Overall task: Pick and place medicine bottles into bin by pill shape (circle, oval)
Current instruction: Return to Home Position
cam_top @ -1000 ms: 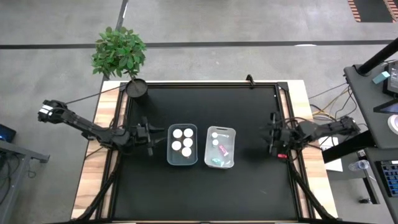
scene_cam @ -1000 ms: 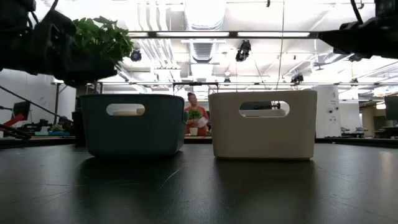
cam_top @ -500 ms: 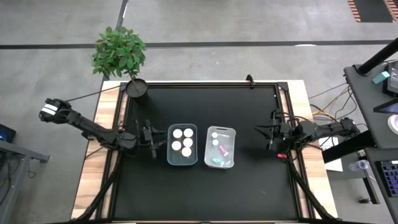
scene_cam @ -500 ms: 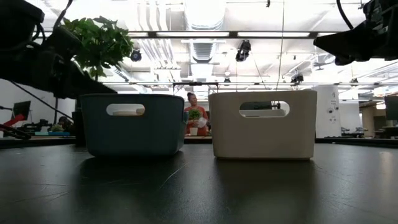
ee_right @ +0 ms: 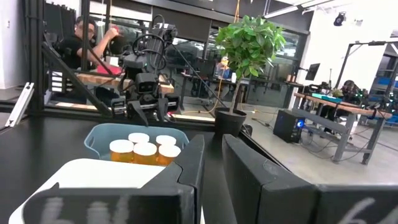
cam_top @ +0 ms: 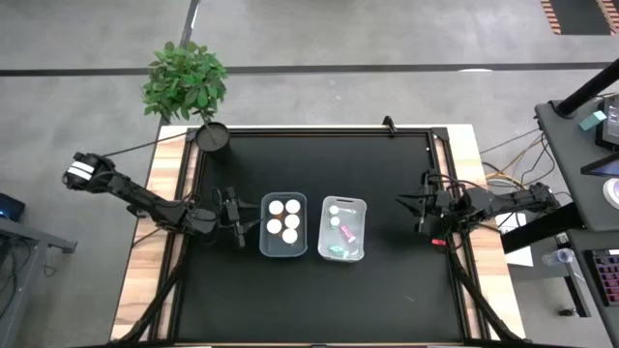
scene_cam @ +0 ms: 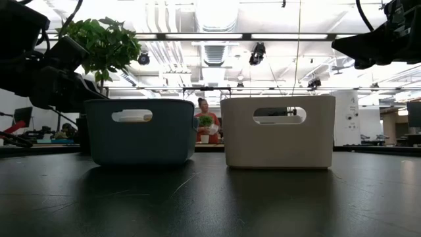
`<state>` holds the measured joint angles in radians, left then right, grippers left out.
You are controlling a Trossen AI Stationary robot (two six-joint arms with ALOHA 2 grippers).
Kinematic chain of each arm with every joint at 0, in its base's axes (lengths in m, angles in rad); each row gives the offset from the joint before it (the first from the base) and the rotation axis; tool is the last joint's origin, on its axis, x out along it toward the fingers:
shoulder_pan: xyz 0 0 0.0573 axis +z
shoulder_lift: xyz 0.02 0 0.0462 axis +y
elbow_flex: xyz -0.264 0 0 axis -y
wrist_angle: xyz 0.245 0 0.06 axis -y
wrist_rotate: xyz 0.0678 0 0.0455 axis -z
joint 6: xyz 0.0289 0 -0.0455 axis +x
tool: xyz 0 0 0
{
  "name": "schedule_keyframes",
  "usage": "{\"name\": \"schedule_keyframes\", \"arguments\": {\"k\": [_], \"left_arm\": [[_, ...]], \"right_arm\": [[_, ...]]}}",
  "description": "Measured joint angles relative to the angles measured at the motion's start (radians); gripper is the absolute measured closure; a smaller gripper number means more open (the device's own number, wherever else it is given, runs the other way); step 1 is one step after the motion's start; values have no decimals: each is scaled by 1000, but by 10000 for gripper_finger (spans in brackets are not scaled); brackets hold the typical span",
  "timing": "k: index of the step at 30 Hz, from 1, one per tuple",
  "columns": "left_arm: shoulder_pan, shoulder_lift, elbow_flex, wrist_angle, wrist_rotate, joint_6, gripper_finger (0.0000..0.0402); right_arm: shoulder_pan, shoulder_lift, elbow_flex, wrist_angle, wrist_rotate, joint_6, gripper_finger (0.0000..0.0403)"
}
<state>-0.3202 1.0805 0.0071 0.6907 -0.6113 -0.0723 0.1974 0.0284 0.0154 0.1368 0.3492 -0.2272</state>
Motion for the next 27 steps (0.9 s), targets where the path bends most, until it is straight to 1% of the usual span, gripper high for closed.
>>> {"name": "schedule_keyframes", "arguments": {"k": [7,12,14,19,27], "left_arm": [[0,5,0,-6,-1,0,227],[0,-5,0,7,0,1,227],[0,-6,0,-15,7,3,226],[0,-7,0,4,6,2,226],[0,-96,0,3,3,2,226]], "right_arm": [[0,-2,0,0,0,0,353],[-2,-27,-2,1,0,0,353],[-2,-27,-2,-1,0,0,353],[-2,-27,-2,-7,0,0,353],[-2,-28,-3,-6,0,0,353]]}}
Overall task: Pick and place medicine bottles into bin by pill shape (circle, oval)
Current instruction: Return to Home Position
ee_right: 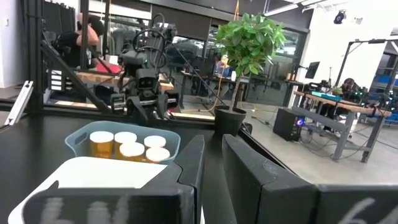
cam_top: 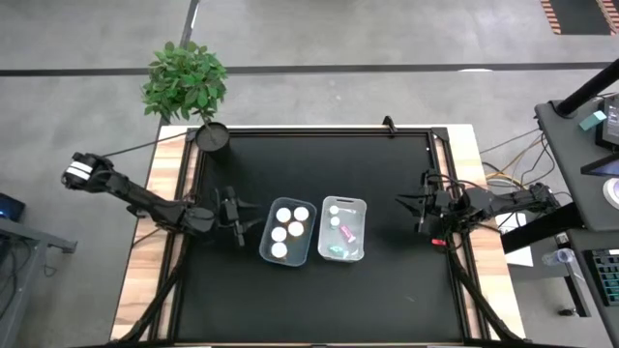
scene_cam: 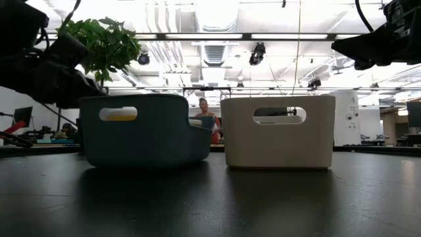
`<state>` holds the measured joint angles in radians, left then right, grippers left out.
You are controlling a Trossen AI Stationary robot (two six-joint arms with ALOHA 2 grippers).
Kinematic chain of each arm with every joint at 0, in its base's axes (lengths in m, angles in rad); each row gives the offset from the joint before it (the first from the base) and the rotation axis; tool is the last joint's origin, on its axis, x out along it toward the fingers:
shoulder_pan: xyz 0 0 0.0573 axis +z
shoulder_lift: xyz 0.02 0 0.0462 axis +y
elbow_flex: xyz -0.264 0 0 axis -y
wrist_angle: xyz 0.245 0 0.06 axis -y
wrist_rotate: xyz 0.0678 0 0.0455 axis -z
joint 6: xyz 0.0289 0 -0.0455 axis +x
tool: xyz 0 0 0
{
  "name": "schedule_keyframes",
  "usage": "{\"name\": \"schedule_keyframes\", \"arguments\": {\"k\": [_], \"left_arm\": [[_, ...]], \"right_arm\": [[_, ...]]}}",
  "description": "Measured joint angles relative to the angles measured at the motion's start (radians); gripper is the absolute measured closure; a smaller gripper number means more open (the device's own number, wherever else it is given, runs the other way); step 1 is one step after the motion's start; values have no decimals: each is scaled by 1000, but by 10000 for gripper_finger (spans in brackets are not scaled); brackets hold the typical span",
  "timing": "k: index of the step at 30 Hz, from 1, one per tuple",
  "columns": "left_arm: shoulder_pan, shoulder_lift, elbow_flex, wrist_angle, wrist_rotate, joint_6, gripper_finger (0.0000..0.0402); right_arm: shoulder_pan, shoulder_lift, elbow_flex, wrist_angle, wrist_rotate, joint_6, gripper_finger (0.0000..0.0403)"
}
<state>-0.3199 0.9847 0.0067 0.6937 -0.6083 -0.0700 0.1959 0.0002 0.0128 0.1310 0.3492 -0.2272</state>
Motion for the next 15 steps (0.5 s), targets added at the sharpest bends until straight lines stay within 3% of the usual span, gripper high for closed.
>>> {"name": "schedule_keyframes", "arguments": {"k": [7,15], "left_arm": [[0,-121,-2,-4,0,0,226],[0,-475,-2,-50,-1,-1,226]], "right_arm": [[0,0,-1,0,0,0,353],[-58,0,-1,0,-1,0,353]]}}
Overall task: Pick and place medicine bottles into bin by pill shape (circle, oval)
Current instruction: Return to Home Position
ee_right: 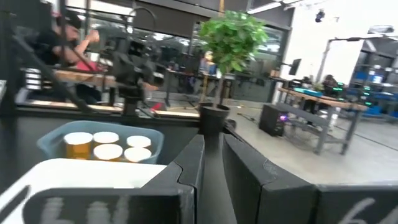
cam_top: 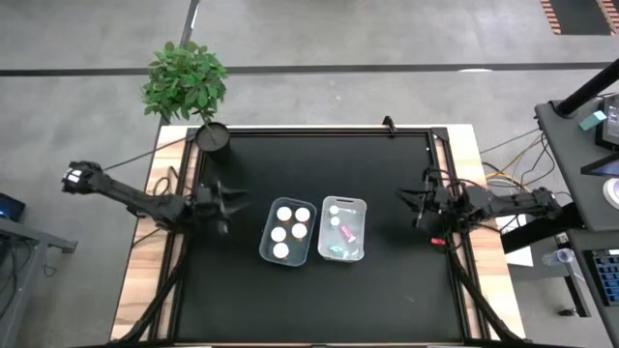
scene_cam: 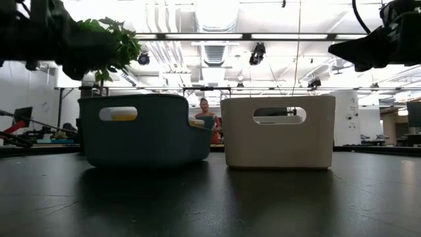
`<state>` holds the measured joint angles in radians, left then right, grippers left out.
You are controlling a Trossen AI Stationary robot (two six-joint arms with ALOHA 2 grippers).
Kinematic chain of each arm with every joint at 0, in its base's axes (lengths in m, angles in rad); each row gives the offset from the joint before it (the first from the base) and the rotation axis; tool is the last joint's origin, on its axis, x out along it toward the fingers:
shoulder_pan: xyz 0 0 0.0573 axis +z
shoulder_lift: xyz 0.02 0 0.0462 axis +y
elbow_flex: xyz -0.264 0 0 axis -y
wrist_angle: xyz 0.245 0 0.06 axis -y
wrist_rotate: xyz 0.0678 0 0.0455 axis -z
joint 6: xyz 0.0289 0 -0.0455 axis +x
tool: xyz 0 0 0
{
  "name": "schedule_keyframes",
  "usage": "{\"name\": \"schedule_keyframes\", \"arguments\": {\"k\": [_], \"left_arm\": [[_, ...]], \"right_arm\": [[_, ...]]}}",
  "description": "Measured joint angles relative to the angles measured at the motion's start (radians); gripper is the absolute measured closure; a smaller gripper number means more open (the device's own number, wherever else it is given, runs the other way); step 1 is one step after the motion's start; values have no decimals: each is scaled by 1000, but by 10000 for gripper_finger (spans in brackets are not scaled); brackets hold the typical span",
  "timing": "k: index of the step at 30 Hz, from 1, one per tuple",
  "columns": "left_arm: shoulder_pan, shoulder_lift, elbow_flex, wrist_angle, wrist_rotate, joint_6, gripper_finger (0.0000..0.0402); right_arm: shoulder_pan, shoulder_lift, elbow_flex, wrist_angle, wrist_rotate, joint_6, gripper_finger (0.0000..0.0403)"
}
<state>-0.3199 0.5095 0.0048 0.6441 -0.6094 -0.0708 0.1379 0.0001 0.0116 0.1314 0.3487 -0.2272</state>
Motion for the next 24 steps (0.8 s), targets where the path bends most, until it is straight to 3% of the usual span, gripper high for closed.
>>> {"name": "schedule_keyframes", "arguments": {"k": [11,17,24], "left_arm": [[11,-281,0,-12,-2,0,226],[57,-484,0,-116,-1,0,227],[83,-486,-1,-108,-4,0,227]], "right_arm": [[-77,0,-1,0,1,0,353],[-78,0,-1,0,0,0,353],[-78,37,1,0,0,0,353]]}}
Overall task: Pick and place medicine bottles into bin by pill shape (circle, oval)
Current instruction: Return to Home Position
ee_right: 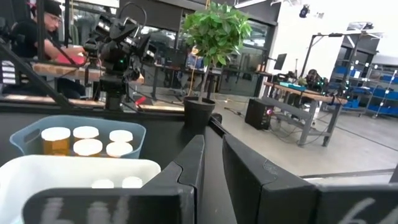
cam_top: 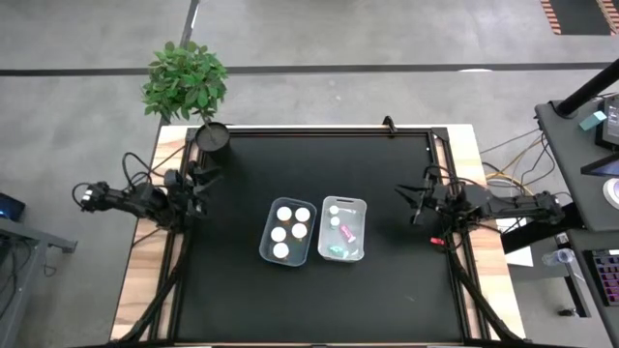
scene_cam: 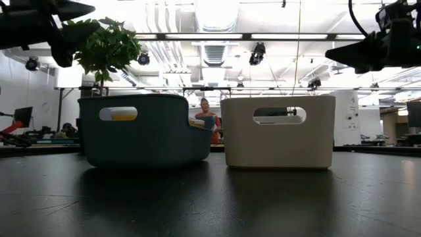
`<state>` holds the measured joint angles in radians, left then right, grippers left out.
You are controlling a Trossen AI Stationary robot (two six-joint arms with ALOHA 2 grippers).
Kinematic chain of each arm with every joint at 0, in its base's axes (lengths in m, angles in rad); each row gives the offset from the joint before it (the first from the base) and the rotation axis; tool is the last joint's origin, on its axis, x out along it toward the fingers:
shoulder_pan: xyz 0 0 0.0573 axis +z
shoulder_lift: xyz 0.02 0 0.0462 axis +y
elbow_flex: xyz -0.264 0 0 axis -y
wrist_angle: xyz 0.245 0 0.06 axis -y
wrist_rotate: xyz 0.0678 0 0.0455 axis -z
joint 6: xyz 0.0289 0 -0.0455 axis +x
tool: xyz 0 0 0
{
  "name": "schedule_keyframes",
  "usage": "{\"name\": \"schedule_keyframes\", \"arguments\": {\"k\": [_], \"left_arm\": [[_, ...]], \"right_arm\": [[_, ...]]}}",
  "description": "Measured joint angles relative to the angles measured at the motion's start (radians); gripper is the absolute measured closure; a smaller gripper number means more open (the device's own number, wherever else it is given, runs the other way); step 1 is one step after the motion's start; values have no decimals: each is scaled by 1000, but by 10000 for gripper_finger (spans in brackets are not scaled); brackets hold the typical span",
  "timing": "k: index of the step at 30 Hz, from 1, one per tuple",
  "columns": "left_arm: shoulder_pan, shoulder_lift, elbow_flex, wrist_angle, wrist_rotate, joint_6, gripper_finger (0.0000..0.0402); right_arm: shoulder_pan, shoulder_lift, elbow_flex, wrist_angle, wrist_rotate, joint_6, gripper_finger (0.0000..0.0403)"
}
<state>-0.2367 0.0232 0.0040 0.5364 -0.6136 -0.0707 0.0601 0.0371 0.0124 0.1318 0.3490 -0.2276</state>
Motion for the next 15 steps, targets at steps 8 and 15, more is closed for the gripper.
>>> {"name": "schedule_keyframes", "arguments": {"k": [8,15], "left_arm": [[59,-1,0,2,0,0,227],[85,-1,0,6,0,-1,227]], "right_arm": [[0,18,0,-1,0,0,353],[0,18,1,0,-1,0,353]]}}
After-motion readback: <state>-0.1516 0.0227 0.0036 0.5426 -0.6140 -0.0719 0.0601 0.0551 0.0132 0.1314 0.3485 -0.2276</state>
